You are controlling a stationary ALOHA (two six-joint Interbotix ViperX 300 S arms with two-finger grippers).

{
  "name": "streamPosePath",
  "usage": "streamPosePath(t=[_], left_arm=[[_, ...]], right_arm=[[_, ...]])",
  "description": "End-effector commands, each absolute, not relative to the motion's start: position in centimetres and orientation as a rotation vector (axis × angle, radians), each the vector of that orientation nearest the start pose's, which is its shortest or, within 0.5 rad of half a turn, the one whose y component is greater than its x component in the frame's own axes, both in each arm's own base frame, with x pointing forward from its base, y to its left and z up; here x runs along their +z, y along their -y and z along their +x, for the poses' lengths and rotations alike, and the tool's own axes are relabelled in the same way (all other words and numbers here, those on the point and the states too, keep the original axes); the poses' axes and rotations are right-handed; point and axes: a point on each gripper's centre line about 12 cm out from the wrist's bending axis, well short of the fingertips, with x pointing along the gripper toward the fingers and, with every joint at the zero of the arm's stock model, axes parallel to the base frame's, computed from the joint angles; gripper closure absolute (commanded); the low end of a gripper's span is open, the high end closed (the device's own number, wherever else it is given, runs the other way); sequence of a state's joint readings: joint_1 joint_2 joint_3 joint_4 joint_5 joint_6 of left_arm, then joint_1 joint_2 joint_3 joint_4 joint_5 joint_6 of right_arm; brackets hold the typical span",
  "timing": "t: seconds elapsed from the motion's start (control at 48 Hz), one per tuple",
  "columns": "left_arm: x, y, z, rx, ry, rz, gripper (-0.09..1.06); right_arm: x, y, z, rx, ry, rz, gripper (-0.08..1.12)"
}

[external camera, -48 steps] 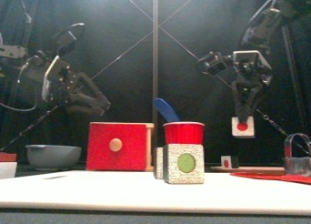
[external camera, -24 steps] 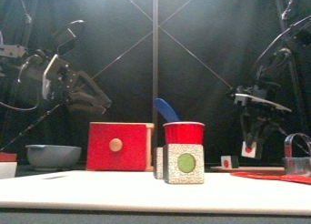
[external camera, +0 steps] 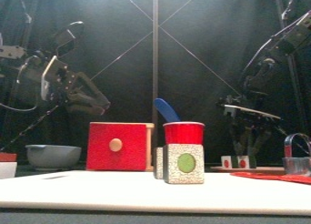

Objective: Place sushi on board then cut the sushi with the knife then place the pieces on the plate
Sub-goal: Place the 4 sushi pieces on the plate

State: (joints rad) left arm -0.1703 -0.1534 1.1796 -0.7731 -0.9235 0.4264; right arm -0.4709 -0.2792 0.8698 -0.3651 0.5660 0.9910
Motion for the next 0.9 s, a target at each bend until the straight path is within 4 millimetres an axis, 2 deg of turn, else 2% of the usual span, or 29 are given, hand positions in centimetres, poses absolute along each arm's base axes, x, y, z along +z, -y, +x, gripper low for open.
streamPosePath(t=[0.021, 0.104, 0.25, 0.417, 0.562, 0.75, 0.896], left_arm=[[15.6, -2.0, 27.6, 0.433, -0.203, -0.01, 0.05], [15.6, -2.1, 27.5, 0.435, -0.203, -0.013, 0.05], [15.6, -2.1, 27.5, 0.435, -0.204, -0.011, 0.05], [15.7, -2.0, 27.6, 0.432, -0.2, -0.011, 0.05], [15.7, -2.1, 27.7, 0.435, -0.199, -0.014, 0.05], [15.7, -2.1, 27.7, 0.439, -0.198, -0.019, 0.05], [15.7, -2.2, 27.7, 0.446, -0.2, -0.025, 0.05]], right_arm=[[19.3, 12.3, 25.4, -0.834, -0.815, 0.646, 0.25], [20.3, 8.4, 28.1, -0.664, -0.819, 0.506, 0.25], [20.8, 2.5, 32.2, -0.451, -0.838, 0.324, 0.25], [20.9, -1.8, 37.1, -0.341, -0.844, 0.245, 0.25], [19.6, -4.0, 39.9, -0.278, -0.894, 0.181, 0.25], [18.4, -5.4, 41.4, -0.147, -1.024, 0.1, 0.25], [17.7, -5.2, 42.9, -0.056, -1.067, 0.072, 0.25]])
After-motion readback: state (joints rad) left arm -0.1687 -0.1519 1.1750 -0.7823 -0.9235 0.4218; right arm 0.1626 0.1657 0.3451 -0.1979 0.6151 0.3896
